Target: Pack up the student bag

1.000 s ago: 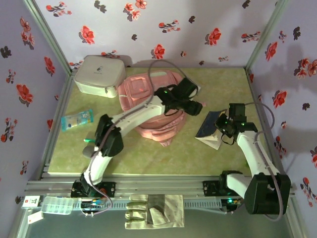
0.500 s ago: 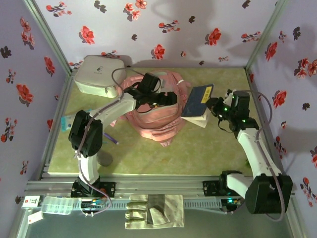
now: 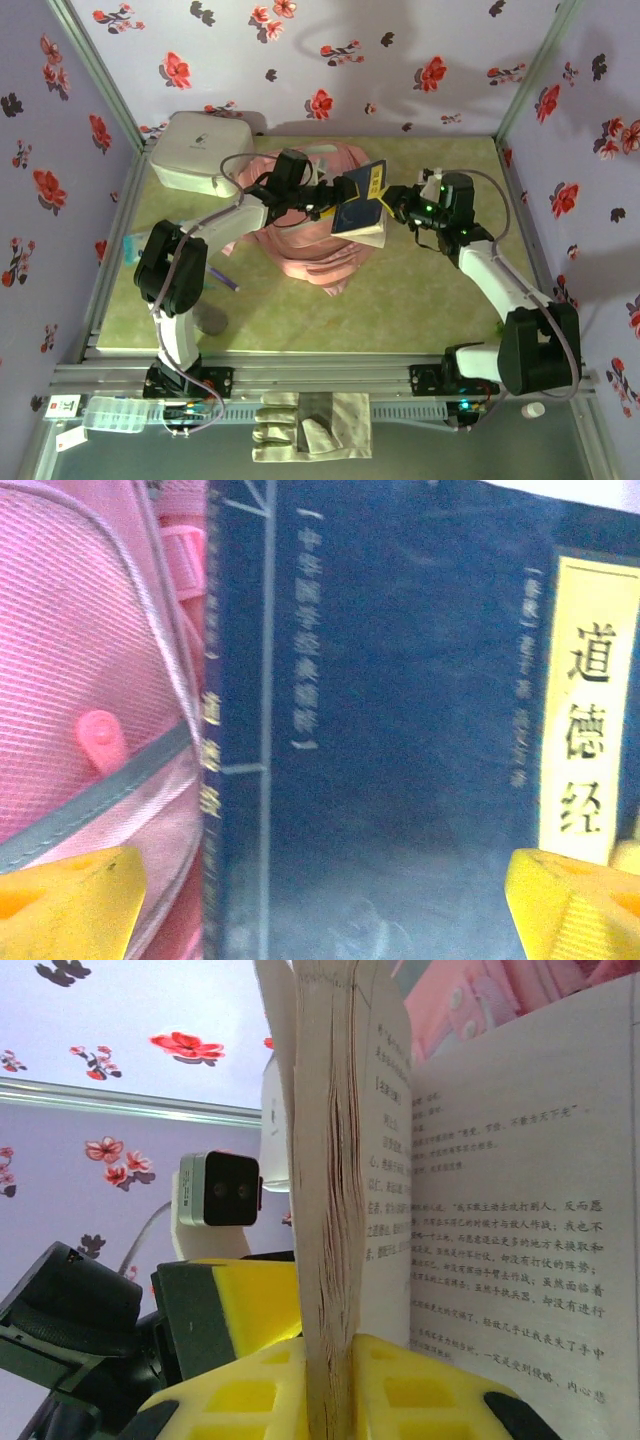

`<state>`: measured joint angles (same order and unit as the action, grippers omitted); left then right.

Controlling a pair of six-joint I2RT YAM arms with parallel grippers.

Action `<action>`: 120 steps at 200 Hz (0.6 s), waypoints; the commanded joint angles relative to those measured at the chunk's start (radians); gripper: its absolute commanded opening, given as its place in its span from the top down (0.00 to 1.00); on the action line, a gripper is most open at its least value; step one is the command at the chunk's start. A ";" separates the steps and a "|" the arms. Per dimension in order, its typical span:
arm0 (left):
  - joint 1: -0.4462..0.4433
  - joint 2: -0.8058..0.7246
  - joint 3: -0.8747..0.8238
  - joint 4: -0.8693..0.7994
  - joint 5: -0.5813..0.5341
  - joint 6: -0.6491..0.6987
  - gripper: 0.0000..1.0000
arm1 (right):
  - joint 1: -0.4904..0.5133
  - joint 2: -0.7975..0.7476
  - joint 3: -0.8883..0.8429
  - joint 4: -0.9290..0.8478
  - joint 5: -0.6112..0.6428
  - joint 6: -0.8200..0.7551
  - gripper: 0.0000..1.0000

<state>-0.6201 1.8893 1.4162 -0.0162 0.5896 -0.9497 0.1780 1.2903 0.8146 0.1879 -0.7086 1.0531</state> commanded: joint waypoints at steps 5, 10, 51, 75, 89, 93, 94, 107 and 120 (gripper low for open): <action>0.010 0.011 -0.018 0.120 0.100 -0.083 0.10 | 0.007 0.023 0.031 0.108 -0.062 0.048 0.84; 0.010 0.012 -0.021 0.139 0.109 -0.093 0.11 | 0.007 0.028 0.028 0.110 -0.064 0.049 0.84; 0.020 -0.011 -0.032 0.177 0.122 -0.109 0.32 | 0.006 0.050 0.036 0.019 -0.039 -0.021 0.82; 0.028 -0.036 -0.048 0.172 0.118 -0.097 0.47 | 0.006 0.056 0.052 -0.054 -0.013 -0.081 0.81; 0.034 -0.049 -0.054 0.151 0.107 -0.079 0.54 | 0.003 0.061 0.064 -0.098 0.001 -0.117 0.80; 0.034 -0.052 -0.054 0.142 0.101 -0.072 0.57 | 0.003 0.062 0.068 -0.108 0.005 -0.127 0.80; 0.034 -0.054 -0.054 0.139 0.098 -0.069 0.57 | 0.003 0.063 0.069 -0.111 0.006 -0.130 0.80; 0.037 -0.069 -0.055 0.098 0.070 -0.039 0.68 | 0.002 0.067 0.081 -0.149 0.027 -0.161 0.77; 0.039 -0.085 -0.056 0.062 0.044 -0.010 0.78 | -0.003 0.070 0.092 -0.198 0.055 -0.193 0.72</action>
<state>-0.5911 1.8790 1.3643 0.0887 0.6655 -1.0248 0.1768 1.3529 0.8600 0.0795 -0.7033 0.9588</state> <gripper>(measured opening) 0.289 0.236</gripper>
